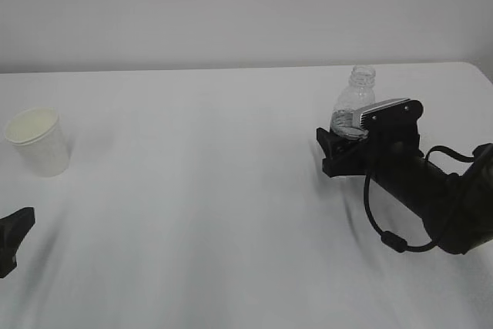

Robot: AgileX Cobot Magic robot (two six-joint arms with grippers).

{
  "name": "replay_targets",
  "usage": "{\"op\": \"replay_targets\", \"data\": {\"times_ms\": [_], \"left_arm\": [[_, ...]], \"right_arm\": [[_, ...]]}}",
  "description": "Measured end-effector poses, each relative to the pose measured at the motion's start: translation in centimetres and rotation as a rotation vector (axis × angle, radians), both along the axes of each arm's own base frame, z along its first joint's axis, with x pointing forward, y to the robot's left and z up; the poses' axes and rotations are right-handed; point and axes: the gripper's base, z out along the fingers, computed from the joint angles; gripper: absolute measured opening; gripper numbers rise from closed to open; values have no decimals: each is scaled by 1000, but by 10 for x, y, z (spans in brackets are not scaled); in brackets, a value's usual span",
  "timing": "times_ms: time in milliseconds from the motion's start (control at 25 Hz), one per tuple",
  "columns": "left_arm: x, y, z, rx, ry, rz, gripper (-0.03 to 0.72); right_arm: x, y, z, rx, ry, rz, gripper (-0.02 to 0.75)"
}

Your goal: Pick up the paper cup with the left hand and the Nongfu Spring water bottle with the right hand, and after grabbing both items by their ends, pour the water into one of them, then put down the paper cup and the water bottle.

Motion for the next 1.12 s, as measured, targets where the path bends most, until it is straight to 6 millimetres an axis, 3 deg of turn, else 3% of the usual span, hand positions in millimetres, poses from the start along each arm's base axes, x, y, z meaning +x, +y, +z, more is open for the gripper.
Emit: {"op": "replay_targets", "data": {"times_ms": [600, 920, 1120], "left_arm": [[0, 0, 0, 0, 0, 0, 589], [0, 0, 0, 0, 0, 0, 588], [0, 0, 0, 0, 0, 0, 588]], "right_arm": [[-2, 2, -13, -13, 32, 26, 589], [-2, 3, -13, -16, 31, 38, 482], [-2, 4, -13, -17, 31, 44, 469]]}}
